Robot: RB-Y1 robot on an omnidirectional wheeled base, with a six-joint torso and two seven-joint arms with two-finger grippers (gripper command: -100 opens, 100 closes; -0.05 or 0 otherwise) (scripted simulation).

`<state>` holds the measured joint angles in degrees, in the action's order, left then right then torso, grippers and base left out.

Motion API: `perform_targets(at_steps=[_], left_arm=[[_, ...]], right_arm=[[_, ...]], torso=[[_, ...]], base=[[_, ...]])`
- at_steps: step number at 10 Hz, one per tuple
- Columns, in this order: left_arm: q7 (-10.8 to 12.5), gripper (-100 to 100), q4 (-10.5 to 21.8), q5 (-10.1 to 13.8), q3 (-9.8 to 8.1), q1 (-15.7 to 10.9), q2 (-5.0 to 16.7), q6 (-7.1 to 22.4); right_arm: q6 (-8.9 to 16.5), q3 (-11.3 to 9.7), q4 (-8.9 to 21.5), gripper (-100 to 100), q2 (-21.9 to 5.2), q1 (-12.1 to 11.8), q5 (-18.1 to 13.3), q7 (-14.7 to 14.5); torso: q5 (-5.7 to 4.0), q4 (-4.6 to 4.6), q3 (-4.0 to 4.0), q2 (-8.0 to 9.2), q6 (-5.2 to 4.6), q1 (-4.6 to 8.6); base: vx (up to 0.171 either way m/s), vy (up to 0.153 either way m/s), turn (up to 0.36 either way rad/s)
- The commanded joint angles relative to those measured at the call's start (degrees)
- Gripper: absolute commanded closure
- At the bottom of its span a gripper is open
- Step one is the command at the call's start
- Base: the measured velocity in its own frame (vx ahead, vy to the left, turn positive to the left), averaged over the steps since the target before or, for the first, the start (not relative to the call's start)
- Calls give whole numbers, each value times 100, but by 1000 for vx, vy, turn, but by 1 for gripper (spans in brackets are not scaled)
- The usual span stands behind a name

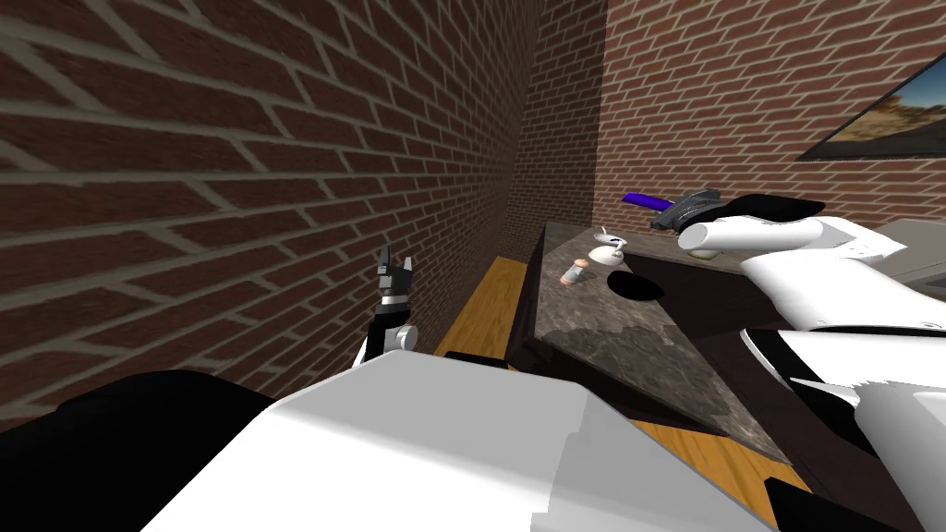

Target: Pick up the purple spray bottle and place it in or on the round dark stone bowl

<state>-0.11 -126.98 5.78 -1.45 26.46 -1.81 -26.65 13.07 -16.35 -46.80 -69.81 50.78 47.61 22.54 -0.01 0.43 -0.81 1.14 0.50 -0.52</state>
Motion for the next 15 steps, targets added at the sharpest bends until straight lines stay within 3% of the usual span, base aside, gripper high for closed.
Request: perform_targets(at_steps=[1,3,4,6,7,8,9,10,11,12,13,14,15], left_arm=[[0,0,0,0,0,0,0,0],[0,0,0,0,0,-1,0,0],[0,0,0,0,0,0,0,0],[0,0,0,0,0,0,0,0],[0,0,0,0,0,0,0,0],[0,0,0,0,0,-1,0,0],[0,0,0,0,0,0,0,0],[0,0,0,0,0,-1,1,0],[0,0,0,0,0,0,1,0],[0,0,0,0,0,1,0,0],[0,0,0,0,0,0,1,0],[0,0,0,0,0,0,1,0],[0,0,0,0,0,0,1,0]], right_arm=[[23,226,186,100,60,4,-41,286],[23,226,186,100,60,4,-41,515],[48,436,371,100,118,11,-64,699],[48,436,371,100,118,11,-64,941],[77,646,558,100,182,11,-88,1159],[77,646,558,100,182,11,-88,1325],[112,852,747,100,252,4,-114,1510],[112,852,747,100,252,4,-114,1750],[112,852,747,100,252,4,-114,1762],[150,1055,935,100,327,-10,-142,2067],[150,1055,935,100,327,-10,-142,2153],[192,1254,1122,100,407,-29,-171,2347],[192,1254,1122,100,407,-29,-171,2436]], torso=[[0,0,0,0,0,0],[-2,1,-5,10,1,15],[0,-1,0,0,-1,5],[-2,-4,3,-1,4,12],[1,-4,5,-6,0,3],[-1,-5,3,-1,8,13],[-2,-3,4,-5,4,16],[-7,-5,2,1,8,24],[-9,-2,0,3,2,28],[-7,-2,4,-7,-2,17],[-8,-5,6,-7,8,26],[-10,-4,6,-9,6,24],[-13,-5,9,-13,8,34]], base=[[-90,-70,127],[-63,-62,37],[-54,-70,125],[-56,-55,41],[-72,-74,101],[-61,-84,99],[-87,-99,141],[-90,-99,86],[-35,-50,-1],[-53,-88,122],[-58,-82,97],[-47,-101,127],[-55,-103,75]])
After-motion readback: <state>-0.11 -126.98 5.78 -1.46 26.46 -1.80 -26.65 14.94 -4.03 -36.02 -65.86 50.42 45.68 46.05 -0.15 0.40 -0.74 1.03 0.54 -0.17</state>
